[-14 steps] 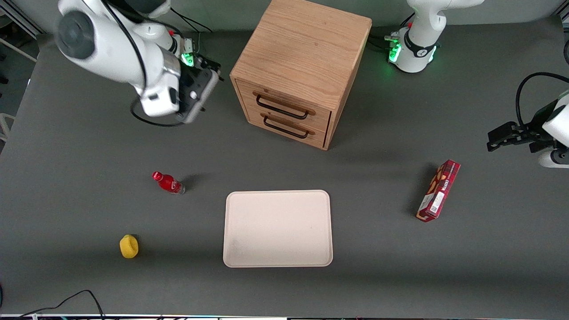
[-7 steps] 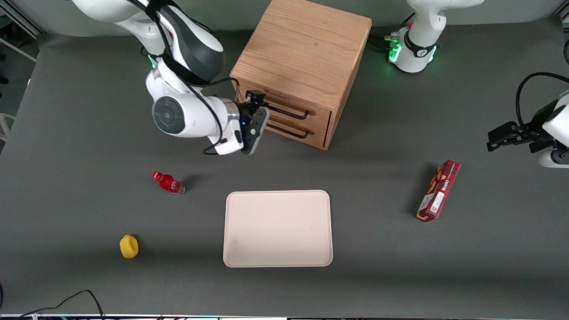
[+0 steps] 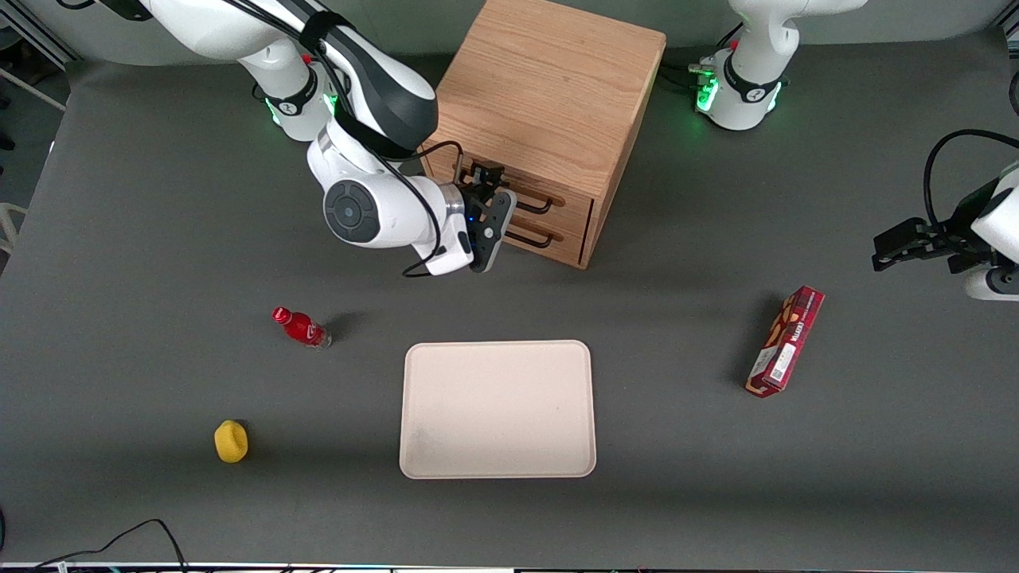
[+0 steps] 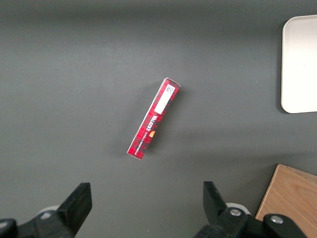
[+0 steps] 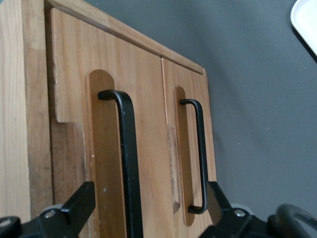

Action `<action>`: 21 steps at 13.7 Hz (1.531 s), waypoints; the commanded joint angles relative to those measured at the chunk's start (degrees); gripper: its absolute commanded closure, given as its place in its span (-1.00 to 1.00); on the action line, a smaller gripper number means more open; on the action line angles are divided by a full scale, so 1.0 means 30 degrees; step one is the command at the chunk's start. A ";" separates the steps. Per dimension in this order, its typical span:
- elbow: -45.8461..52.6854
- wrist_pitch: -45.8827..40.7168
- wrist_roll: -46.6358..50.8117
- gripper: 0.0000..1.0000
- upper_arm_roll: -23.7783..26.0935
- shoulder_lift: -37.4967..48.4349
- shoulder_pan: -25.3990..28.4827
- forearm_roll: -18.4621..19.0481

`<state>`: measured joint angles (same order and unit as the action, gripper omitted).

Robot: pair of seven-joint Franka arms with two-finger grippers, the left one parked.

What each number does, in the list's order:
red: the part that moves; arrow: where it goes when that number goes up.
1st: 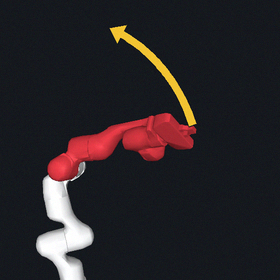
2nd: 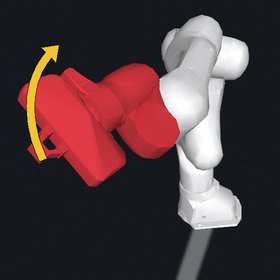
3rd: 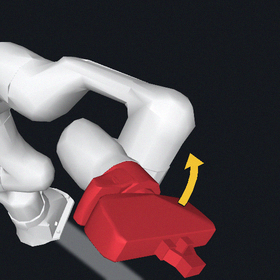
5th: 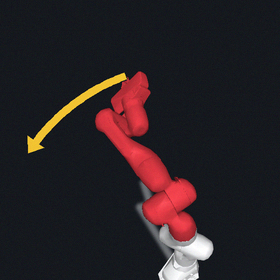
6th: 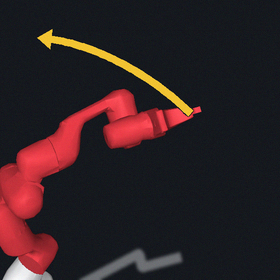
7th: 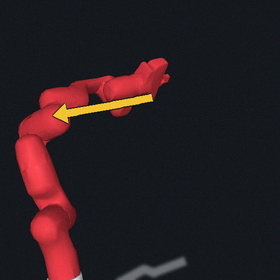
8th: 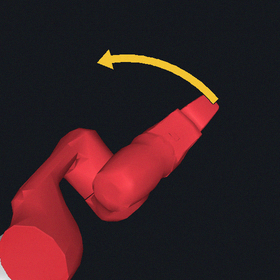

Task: Open upper drawer

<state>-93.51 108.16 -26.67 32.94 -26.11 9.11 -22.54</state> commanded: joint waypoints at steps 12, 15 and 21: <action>0.0350 0.2590 0.0072 -1.00 0.0064 -0.1786 0.0363 0.1240; 0.1254 0.2416 0.0131 -1.00 0.0005 -0.1961 0.0275 0.2819; 0.4799 0.0804 0.0102 -1.00 -0.0462 -0.4098 -0.0047 0.4022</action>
<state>-84.72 112.69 -26.63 31.71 -34.58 8.63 -12.81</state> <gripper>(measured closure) 0.000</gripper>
